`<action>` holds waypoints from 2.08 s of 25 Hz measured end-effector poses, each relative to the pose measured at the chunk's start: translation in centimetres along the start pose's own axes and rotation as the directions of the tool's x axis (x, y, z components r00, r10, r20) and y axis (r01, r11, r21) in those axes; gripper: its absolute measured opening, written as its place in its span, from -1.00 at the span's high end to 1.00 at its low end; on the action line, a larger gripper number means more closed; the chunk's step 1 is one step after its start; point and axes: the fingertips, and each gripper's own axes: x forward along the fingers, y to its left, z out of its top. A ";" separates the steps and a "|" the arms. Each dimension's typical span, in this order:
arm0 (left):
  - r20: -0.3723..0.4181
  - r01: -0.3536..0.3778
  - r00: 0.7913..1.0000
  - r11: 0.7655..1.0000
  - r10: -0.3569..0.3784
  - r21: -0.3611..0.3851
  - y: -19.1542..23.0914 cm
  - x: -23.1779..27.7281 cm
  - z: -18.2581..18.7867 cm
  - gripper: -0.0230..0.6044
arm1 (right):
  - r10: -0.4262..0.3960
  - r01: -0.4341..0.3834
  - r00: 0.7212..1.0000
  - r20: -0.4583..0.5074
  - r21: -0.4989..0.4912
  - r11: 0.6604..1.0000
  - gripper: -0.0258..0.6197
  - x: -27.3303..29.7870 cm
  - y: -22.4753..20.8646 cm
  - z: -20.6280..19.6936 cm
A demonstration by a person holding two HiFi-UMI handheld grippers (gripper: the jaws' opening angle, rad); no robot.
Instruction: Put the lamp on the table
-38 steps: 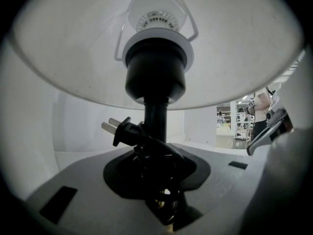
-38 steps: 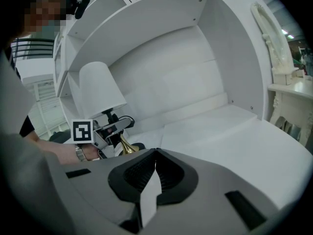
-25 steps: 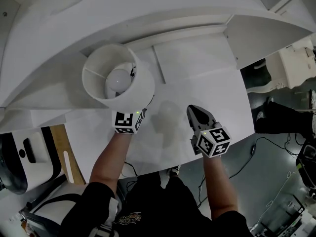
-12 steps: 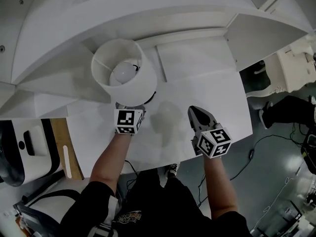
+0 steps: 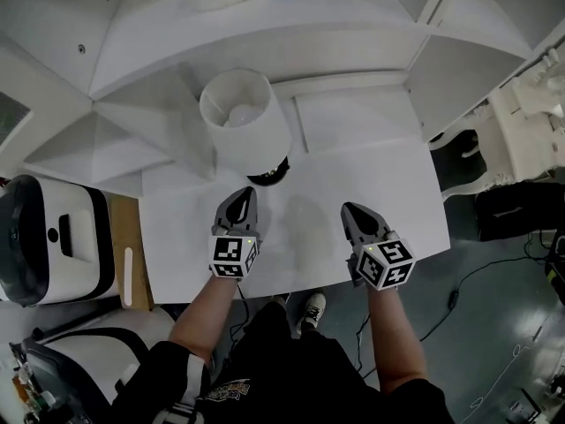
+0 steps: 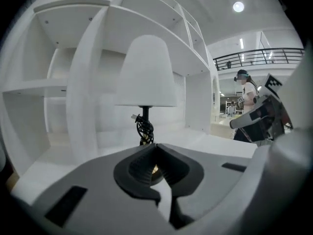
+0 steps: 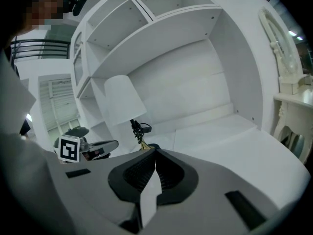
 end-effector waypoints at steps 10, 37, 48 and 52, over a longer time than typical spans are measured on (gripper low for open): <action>-0.033 0.070 0.997 0.991 -0.075 -0.117 -8.4 -8.6 0.9 0.91 | 0.068 -0.067 0.997 0.046 -0.037 0.997 0.84 -6.6 3.3 -0.2; -0.041 0.039 0.998 0.994 -0.044 -0.100 -11.2 -22.7 0.5 0.91 | 0.122 -0.119 0.992 0.044 -0.063 0.991 0.84 -13.3 11.6 -4.2; -0.030 0.134 0.990 0.987 -0.137 -0.089 -7.6 -27.6 -0.2 0.91 | 0.058 -0.054 0.996 0.072 -0.064 0.996 0.84 -14.1 19.2 -6.3; -0.025 0.161 0.986 0.983 -0.164 -0.086 -6.8 -29.0 -0.4 0.91 | 0.031 -0.027 0.996 0.078 -0.060 0.998 0.84 -14.5 21.2 -7.4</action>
